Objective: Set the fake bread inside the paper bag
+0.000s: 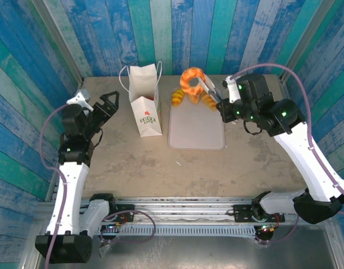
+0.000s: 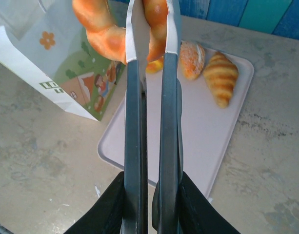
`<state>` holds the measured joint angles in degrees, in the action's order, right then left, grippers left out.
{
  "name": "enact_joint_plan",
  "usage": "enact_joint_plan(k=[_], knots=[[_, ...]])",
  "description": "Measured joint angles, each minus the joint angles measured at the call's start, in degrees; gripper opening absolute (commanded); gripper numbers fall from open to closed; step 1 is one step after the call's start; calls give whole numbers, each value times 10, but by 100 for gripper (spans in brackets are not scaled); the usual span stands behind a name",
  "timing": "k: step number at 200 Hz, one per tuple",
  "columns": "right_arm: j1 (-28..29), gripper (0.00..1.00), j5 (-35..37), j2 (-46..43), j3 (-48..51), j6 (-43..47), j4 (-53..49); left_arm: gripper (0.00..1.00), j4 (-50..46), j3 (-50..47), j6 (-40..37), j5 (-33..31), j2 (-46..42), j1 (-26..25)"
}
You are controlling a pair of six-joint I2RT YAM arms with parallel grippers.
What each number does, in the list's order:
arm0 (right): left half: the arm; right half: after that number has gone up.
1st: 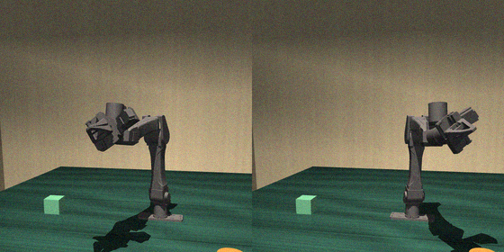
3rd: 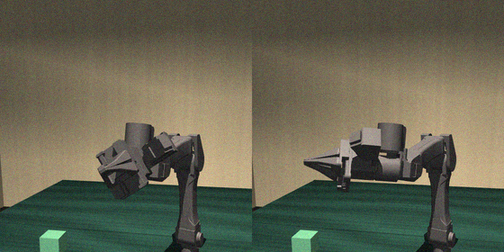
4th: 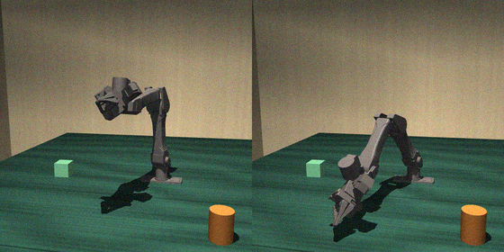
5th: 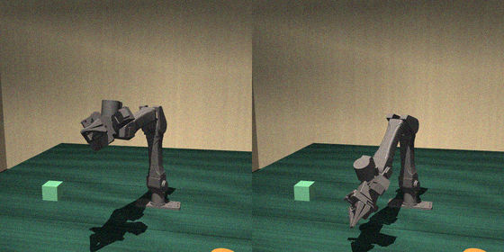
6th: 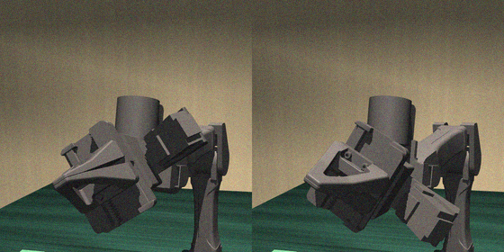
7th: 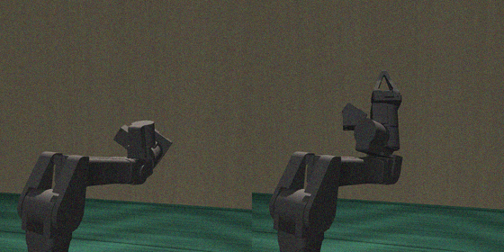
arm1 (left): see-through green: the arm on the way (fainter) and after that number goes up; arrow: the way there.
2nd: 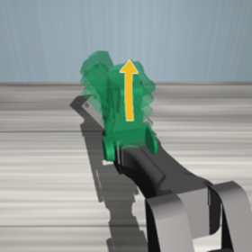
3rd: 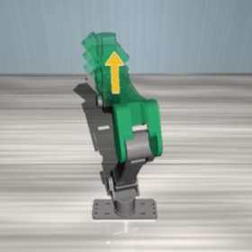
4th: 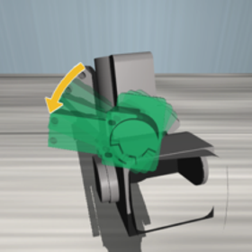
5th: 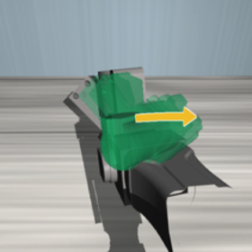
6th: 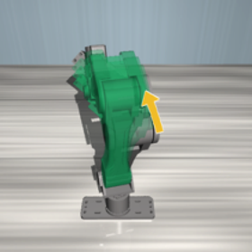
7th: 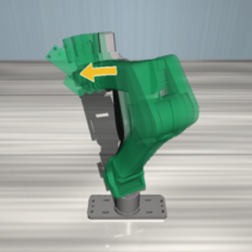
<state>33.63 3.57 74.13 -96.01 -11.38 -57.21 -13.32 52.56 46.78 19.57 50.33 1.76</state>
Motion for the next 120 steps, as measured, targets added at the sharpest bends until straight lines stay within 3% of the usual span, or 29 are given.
enact_joint_plan(k=[51, 120], knots=[[18, 25, -27, 4, -34, 3, 46, 91, 42, 7, 17, 50, 68, -11], [84, 25, -40, 76, -129, 1, 121, 84, 74, 46, 11, 35, 144, -55]])
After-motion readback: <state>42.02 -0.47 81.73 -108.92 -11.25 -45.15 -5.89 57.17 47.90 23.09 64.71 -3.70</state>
